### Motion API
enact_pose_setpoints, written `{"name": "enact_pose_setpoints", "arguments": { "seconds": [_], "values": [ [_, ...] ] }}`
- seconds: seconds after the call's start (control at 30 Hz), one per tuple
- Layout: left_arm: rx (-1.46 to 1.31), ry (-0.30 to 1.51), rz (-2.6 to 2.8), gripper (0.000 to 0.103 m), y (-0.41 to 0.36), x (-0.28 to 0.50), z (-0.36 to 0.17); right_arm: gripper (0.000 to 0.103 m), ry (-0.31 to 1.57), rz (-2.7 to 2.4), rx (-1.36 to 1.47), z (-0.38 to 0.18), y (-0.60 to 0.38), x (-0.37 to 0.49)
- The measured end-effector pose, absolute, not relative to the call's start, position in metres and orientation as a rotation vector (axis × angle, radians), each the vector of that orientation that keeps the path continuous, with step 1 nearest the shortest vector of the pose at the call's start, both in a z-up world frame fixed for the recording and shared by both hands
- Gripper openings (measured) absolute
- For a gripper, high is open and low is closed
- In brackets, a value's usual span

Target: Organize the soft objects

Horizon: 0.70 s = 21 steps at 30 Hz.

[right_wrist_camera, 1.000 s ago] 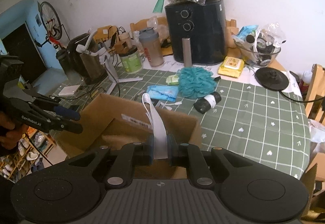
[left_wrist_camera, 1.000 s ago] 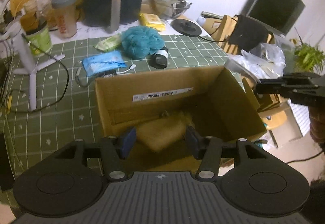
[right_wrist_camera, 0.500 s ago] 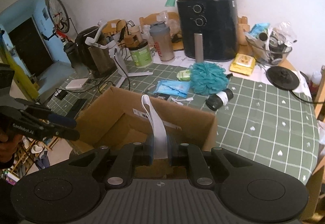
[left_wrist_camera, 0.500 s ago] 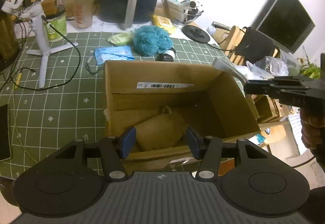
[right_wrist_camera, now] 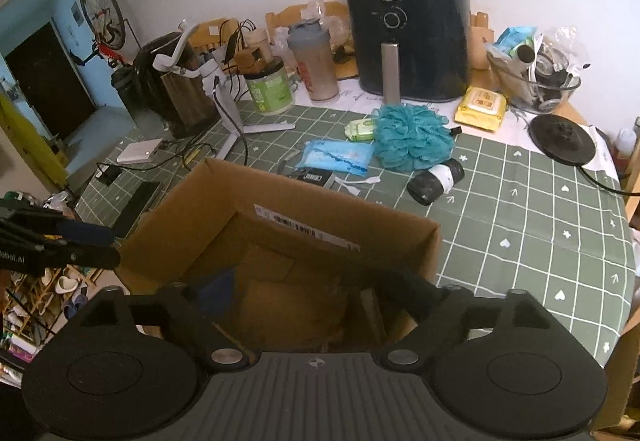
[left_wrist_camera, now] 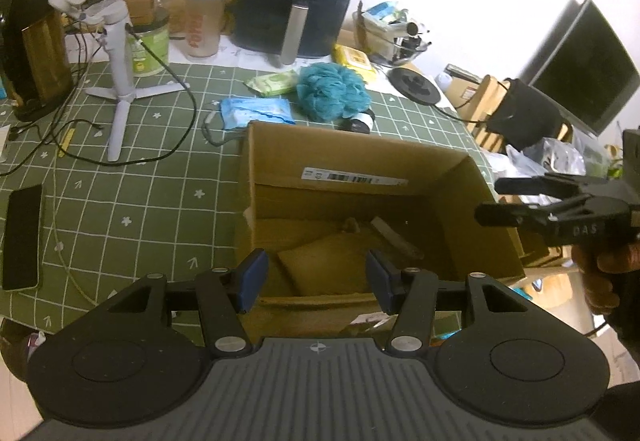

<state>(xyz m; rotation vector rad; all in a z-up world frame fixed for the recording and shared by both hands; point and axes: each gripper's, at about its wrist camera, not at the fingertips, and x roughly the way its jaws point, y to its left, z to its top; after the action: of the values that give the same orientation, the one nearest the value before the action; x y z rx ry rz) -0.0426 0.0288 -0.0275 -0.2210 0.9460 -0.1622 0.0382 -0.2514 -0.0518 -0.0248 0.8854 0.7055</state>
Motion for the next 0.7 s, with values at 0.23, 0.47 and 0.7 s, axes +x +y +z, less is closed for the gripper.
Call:
{"name": "enact_pose_setpoints", "arguments": {
  "seconds": [0.23,0.47,0.7],
  "values": [
    [-0.206,0.943,-0.148,0.053,0.028,-0.036,-0.025,0.101,0.889,0.675,-0.018,-0.053,-0.258,0.037],
    [-0.177,0.932,-0.150,0.053,0.025,-0.023,-0.020,0.103,0.891,0.638,-0.009,-0.055,-0.270,0.035],
    [-0.151,0.926,-0.173,0.053,0.021,-0.008,-0.018,0.103,0.894,0.595,0.022,-0.056,-0.283,0.036]
  ]
}}
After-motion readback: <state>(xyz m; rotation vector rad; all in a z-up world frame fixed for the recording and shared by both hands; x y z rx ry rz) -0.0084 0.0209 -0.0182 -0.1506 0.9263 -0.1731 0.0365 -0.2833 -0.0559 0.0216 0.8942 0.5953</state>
